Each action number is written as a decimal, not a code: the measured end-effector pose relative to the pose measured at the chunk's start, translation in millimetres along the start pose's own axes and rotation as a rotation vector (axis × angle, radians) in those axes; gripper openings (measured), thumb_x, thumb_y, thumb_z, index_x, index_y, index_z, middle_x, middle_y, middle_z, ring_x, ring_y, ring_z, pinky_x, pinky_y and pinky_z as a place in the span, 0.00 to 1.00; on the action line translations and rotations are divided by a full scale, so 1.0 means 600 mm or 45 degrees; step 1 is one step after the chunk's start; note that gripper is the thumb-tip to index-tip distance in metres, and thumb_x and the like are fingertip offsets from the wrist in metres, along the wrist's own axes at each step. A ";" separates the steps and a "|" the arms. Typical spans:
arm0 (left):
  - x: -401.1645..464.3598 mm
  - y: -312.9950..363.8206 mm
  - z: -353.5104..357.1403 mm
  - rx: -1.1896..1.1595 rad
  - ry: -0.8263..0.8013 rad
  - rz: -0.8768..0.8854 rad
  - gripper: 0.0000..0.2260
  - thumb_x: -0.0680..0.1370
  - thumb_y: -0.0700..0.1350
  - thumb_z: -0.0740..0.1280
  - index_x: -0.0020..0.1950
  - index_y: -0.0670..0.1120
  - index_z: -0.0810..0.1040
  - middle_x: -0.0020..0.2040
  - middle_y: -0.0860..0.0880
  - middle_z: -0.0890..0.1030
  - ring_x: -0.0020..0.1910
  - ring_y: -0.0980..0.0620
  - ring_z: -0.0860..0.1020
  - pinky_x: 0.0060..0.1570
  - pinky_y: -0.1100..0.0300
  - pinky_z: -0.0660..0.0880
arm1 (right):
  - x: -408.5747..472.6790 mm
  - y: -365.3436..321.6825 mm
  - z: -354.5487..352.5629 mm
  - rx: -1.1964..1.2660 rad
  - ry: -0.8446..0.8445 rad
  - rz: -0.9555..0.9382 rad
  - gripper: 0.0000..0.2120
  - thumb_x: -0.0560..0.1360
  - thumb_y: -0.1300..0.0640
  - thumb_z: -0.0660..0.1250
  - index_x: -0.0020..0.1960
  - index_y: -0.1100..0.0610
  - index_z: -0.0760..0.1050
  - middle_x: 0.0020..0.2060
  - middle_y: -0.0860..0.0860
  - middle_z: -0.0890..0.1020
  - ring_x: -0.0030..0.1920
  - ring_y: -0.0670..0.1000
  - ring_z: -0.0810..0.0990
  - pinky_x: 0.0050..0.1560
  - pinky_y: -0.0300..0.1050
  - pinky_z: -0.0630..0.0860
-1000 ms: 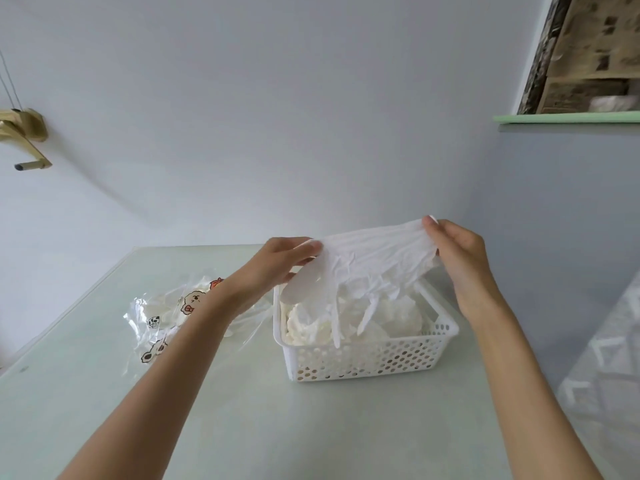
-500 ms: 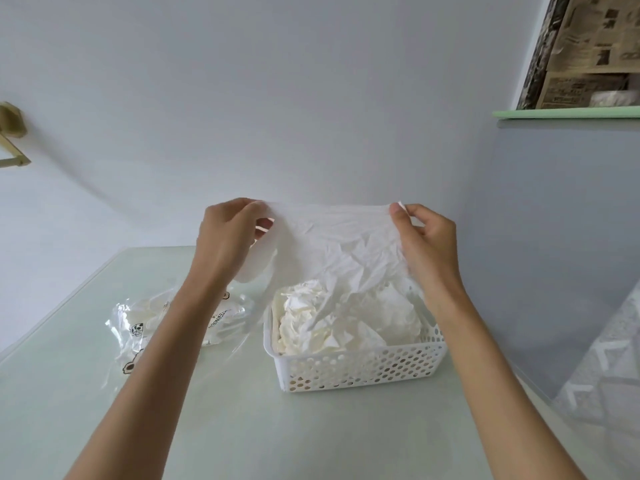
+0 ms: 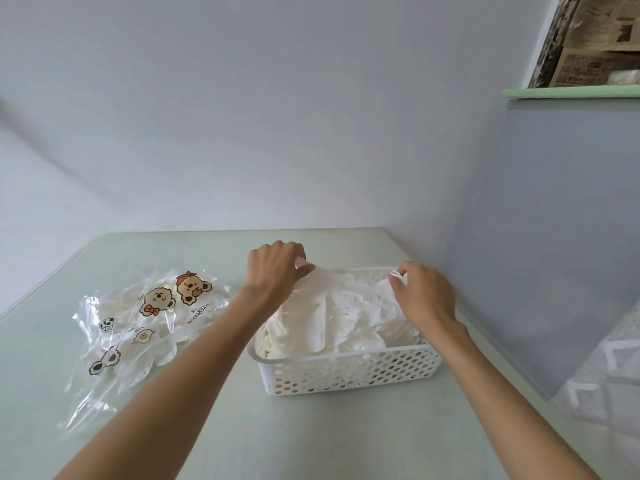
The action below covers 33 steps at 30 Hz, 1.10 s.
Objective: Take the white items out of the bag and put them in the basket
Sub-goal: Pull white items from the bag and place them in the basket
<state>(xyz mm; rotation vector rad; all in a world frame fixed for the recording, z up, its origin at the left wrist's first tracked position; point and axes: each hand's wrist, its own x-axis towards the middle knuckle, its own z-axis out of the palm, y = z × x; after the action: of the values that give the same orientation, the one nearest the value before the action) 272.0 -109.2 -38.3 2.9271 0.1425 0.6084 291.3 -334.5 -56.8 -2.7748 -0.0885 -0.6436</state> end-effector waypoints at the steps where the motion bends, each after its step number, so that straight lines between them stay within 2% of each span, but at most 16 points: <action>1: -0.001 0.000 -0.002 -0.066 0.020 -0.015 0.19 0.77 0.62 0.62 0.62 0.53 0.76 0.52 0.54 0.83 0.51 0.48 0.80 0.39 0.59 0.66 | 0.003 -0.003 0.002 -0.030 -0.009 -0.020 0.12 0.80 0.51 0.60 0.54 0.56 0.77 0.47 0.55 0.83 0.48 0.59 0.80 0.42 0.45 0.70; 5: -0.035 0.017 -0.029 -0.356 0.273 0.028 0.16 0.79 0.61 0.60 0.60 0.54 0.76 0.57 0.57 0.79 0.56 0.54 0.77 0.41 0.59 0.69 | 0.014 0.002 -0.005 0.162 -0.175 0.044 0.17 0.76 0.47 0.66 0.62 0.53 0.73 0.52 0.54 0.82 0.54 0.57 0.79 0.50 0.46 0.72; 8: -0.072 0.037 -0.046 -0.335 0.105 0.316 0.15 0.77 0.63 0.60 0.55 0.56 0.78 0.57 0.57 0.78 0.56 0.56 0.73 0.43 0.59 0.68 | 0.006 0.003 -0.028 0.485 -0.110 0.140 0.25 0.72 0.51 0.72 0.66 0.55 0.69 0.55 0.53 0.77 0.59 0.56 0.75 0.55 0.47 0.70; 10: -0.088 0.048 -0.058 -0.359 -0.055 0.394 0.17 0.74 0.67 0.62 0.50 0.57 0.79 0.52 0.58 0.78 0.53 0.57 0.73 0.43 0.60 0.68 | -0.014 -0.006 -0.038 0.494 0.149 -0.009 0.19 0.72 0.57 0.72 0.61 0.54 0.72 0.53 0.52 0.75 0.55 0.54 0.74 0.52 0.45 0.69; 11: -0.091 0.049 -0.061 -0.341 -0.147 0.407 0.18 0.73 0.68 0.63 0.50 0.57 0.79 0.50 0.58 0.77 0.51 0.57 0.72 0.43 0.60 0.67 | -0.023 -0.011 -0.038 0.517 0.162 -0.102 0.14 0.73 0.60 0.71 0.56 0.52 0.73 0.50 0.50 0.75 0.51 0.52 0.75 0.50 0.44 0.70; 13: -0.094 0.048 -0.063 -0.195 -0.300 0.446 0.17 0.71 0.66 0.67 0.53 0.57 0.78 0.50 0.58 0.77 0.51 0.56 0.71 0.45 0.60 0.65 | -0.034 -0.020 -0.030 0.499 -0.158 -0.229 0.10 0.76 0.59 0.66 0.55 0.48 0.74 0.52 0.48 0.75 0.51 0.50 0.75 0.50 0.42 0.71; 15: -0.095 0.039 -0.066 -0.062 -0.347 0.469 0.14 0.73 0.59 0.69 0.56 0.56 0.76 0.54 0.58 0.77 0.54 0.55 0.72 0.48 0.60 0.67 | -0.037 -0.013 -0.019 0.342 -0.529 -0.286 0.16 0.80 0.57 0.61 0.67 0.49 0.70 0.63 0.50 0.71 0.65 0.51 0.69 0.61 0.43 0.67; 16: -0.096 0.031 -0.066 -0.043 -0.356 0.454 0.14 0.73 0.54 0.70 0.57 0.56 0.76 0.55 0.58 0.77 0.55 0.55 0.73 0.49 0.60 0.69 | -0.037 -0.008 -0.018 0.300 -0.607 -0.297 0.19 0.81 0.57 0.59 0.71 0.49 0.66 0.68 0.51 0.67 0.69 0.51 0.65 0.65 0.45 0.64; 19: -0.096 0.011 -0.073 -0.177 -0.452 0.352 0.14 0.72 0.45 0.69 0.56 0.56 0.76 0.54 0.61 0.77 0.55 0.56 0.76 0.47 0.60 0.70 | -0.036 0.007 -0.017 0.244 -0.702 -0.313 0.24 0.81 0.58 0.57 0.76 0.48 0.57 0.74 0.50 0.60 0.73 0.51 0.61 0.69 0.46 0.61; 21: -0.098 -0.001 -0.086 -0.209 -0.533 0.294 0.13 0.73 0.41 0.67 0.52 0.58 0.78 0.46 0.63 0.76 0.55 0.57 0.77 0.50 0.59 0.72 | -0.035 0.014 -0.019 0.216 -0.741 -0.315 0.26 0.81 0.58 0.58 0.77 0.49 0.56 0.75 0.49 0.58 0.73 0.51 0.61 0.70 0.46 0.61; 23: -0.099 -0.016 -0.102 -0.121 -0.551 0.261 0.16 0.73 0.38 0.64 0.49 0.60 0.80 0.41 0.64 0.73 0.56 0.56 0.78 0.52 0.58 0.73 | -0.033 0.019 -0.027 0.273 -0.746 -0.337 0.25 0.80 0.59 0.59 0.75 0.49 0.59 0.75 0.48 0.59 0.73 0.50 0.62 0.70 0.46 0.62; 26: -0.087 -0.027 -0.120 -0.187 -0.382 0.204 0.19 0.73 0.36 0.62 0.47 0.62 0.79 0.47 0.63 0.78 0.55 0.56 0.79 0.53 0.56 0.75 | -0.028 0.023 -0.047 0.435 -0.578 -0.377 0.18 0.79 0.60 0.62 0.67 0.47 0.71 0.68 0.45 0.70 0.68 0.47 0.69 0.67 0.47 0.67; 28: -0.080 -0.012 -0.117 -0.311 -0.218 0.211 0.13 0.78 0.43 0.62 0.55 0.61 0.78 0.59 0.58 0.79 0.61 0.53 0.76 0.59 0.53 0.73 | -0.024 0.016 -0.059 0.586 -0.388 -0.335 0.16 0.79 0.63 0.60 0.62 0.48 0.76 0.63 0.46 0.75 0.64 0.47 0.73 0.65 0.44 0.69; 29: -0.076 0.002 -0.109 -0.289 -0.233 0.246 0.12 0.80 0.52 0.62 0.63 0.59 0.75 0.67 0.56 0.74 0.67 0.52 0.71 0.64 0.52 0.69 | -0.023 0.010 -0.062 0.628 -0.370 -0.321 0.17 0.80 0.64 0.58 0.63 0.50 0.75 0.65 0.47 0.75 0.65 0.48 0.72 0.66 0.42 0.67; 31: -0.076 0.028 -0.076 -0.129 -0.479 0.331 0.33 0.77 0.67 0.56 0.77 0.53 0.57 0.79 0.52 0.54 0.77 0.51 0.55 0.73 0.49 0.55 | -0.022 -0.004 -0.055 0.535 -0.584 -0.318 0.19 0.83 0.59 0.53 0.73 0.53 0.65 0.74 0.50 0.64 0.74 0.49 0.61 0.72 0.43 0.57; 33: -0.080 0.040 -0.040 0.016 -0.688 0.338 0.45 0.71 0.74 0.52 0.79 0.50 0.42 0.79 0.51 0.40 0.78 0.52 0.41 0.76 0.49 0.42 | -0.025 -0.013 -0.037 0.320 -0.945 -0.255 0.25 0.84 0.51 0.49 0.78 0.53 0.48 0.78 0.50 0.47 0.77 0.49 0.44 0.75 0.49 0.45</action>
<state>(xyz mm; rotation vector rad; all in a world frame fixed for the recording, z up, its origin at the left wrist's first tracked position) 220.1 -135.5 -31.4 3.0196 -0.3068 -0.1720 267.2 -333.7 -42.2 -2.6174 -0.5584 0.3653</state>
